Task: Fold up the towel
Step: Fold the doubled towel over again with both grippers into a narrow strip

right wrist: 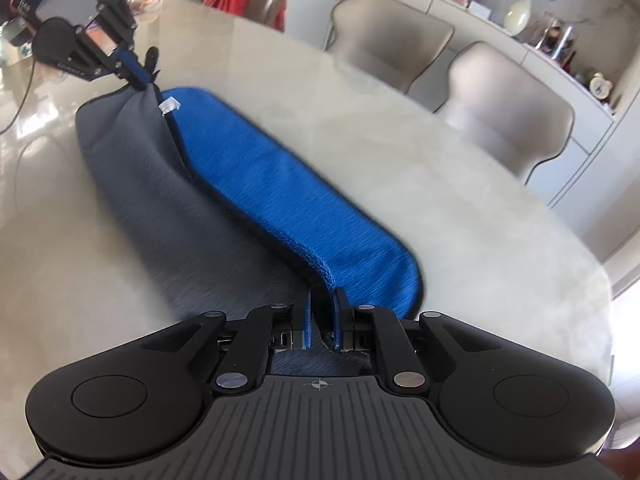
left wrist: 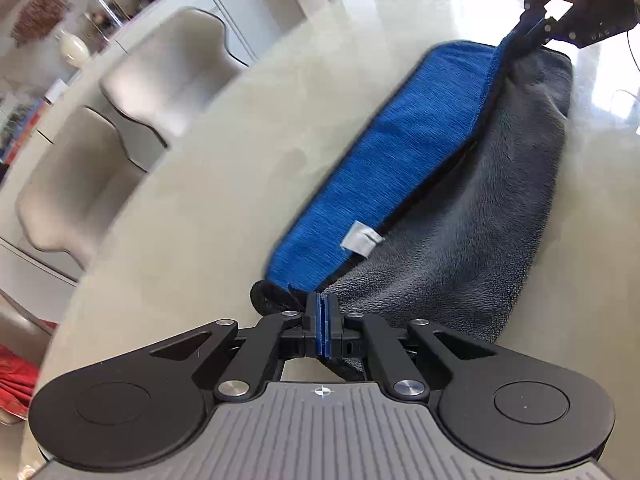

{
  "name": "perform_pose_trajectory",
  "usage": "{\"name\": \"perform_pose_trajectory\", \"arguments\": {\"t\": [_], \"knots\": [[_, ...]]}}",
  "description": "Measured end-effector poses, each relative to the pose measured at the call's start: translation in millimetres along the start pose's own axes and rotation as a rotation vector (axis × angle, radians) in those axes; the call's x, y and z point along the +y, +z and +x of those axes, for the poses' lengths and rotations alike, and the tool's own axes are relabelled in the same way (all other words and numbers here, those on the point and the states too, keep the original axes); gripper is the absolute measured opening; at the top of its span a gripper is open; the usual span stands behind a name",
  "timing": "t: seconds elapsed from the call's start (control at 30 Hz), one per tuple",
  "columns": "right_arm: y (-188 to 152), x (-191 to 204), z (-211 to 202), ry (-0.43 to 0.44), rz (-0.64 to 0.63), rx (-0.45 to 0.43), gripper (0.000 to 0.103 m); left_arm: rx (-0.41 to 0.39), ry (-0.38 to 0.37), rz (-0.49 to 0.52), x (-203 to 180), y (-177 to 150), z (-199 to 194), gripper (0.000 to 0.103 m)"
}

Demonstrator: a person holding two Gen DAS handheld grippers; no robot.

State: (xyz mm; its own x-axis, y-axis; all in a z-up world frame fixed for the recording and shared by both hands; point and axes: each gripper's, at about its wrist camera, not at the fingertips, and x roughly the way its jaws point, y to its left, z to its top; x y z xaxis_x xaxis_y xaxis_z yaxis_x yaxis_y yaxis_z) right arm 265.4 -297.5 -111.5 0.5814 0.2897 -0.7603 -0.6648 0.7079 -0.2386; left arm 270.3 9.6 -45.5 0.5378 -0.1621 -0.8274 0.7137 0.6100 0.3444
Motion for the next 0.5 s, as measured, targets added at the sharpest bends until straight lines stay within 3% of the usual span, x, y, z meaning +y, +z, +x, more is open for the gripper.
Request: {"name": "perform_pose_trajectory", "arguments": {"t": [0.5], "knots": [[26.9,-26.9,46.4,0.0,-0.008,0.05,0.01,-0.002,0.043,-0.08,9.0,7.5,11.8,0.0]]}}
